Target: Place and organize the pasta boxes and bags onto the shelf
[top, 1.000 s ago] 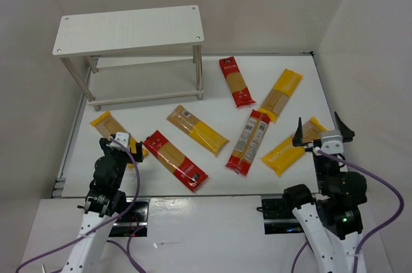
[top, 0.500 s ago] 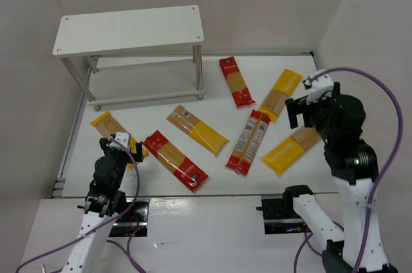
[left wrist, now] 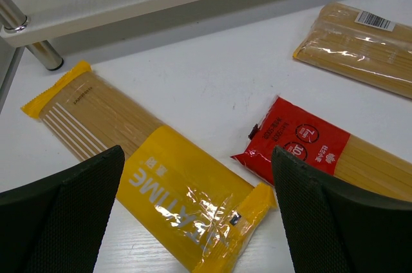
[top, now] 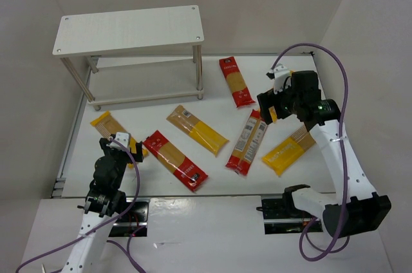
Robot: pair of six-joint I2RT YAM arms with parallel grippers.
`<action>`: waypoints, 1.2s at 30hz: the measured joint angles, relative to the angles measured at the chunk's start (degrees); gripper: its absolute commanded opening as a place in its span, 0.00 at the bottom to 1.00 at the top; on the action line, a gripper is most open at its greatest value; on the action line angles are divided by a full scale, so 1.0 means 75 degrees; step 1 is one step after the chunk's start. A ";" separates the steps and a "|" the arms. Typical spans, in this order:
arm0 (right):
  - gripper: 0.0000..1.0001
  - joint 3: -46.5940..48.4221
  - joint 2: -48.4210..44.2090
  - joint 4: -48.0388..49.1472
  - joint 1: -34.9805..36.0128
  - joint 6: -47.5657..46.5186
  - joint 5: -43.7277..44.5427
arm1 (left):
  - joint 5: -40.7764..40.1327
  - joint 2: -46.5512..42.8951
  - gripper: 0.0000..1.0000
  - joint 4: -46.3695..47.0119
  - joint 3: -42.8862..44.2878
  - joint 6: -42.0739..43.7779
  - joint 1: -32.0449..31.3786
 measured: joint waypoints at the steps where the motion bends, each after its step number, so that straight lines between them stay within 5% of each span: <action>1: 1.00 -0.0050 0.0079 0.0283 0.0000 0.0055 0.0052 | 0.0000 0.0000 1.00 0.0000 0.0000 0.0000 0.0000; 21: 1.00 0.0778 0.5077 0.2643 0.0201 0.0629 0.0399 | 0.0000 -0.0003 1.00 0.0000 -0.0003 0.0000 0.0000; 36: 1.00 0.2136 0.6744 0.4080 0.0356 0.0775 0.0306 | 0.0000 -0.0003 1.00 0.0000 -0.0003 0.0000 0.0000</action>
